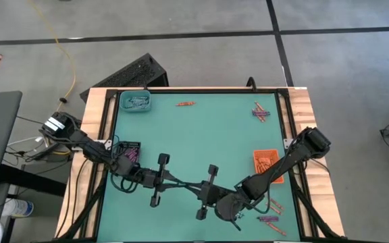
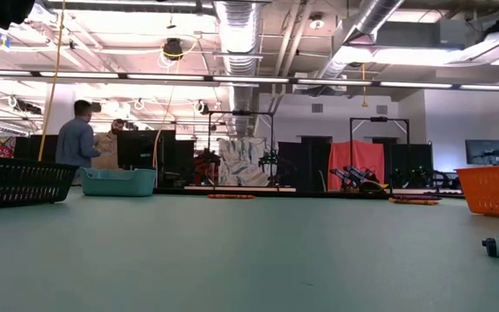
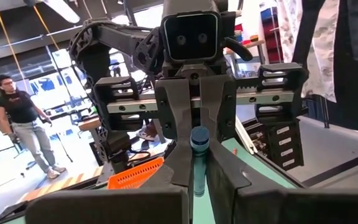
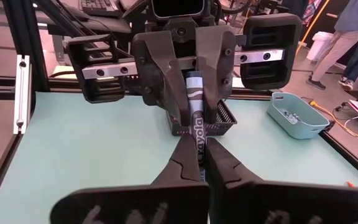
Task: Sort crayons
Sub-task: Put the blue crayon into the green bin
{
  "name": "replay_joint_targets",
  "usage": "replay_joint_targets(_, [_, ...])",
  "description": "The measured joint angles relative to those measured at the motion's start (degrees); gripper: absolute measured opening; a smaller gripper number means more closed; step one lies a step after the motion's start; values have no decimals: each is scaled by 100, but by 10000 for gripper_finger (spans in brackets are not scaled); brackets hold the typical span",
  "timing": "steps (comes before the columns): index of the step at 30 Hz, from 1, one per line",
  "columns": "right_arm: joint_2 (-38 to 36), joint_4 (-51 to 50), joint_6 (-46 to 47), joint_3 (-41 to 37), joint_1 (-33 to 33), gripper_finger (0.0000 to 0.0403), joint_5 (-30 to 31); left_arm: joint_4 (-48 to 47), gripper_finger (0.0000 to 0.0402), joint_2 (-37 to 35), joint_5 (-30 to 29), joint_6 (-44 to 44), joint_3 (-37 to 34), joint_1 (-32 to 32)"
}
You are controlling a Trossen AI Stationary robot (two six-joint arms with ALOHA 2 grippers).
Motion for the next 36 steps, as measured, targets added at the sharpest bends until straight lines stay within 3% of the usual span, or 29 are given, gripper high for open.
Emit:
replay_joint_targets(6, [0,-30,31,1,-4,19,-52,-55,4,0,14,25,0,0])
replay_joint_targets(12, [0,-345,337,2,-53,75,0,-152,2,0,-59,177,0,8])
replay_joint_targets(23, [0,-2705,1965,3,-126,179,464,-1299,1,-7,-522,455,0,546])
replay_joint_targets(29, [0,-4222,3144,2,-144,188,457,-2420,0,-449,-667,655,2,1161])
replay_joint_targets(36, [0,-5459,4009,2,-130,181,430,-4525,0,-1646,-1003,1018,4,2211])
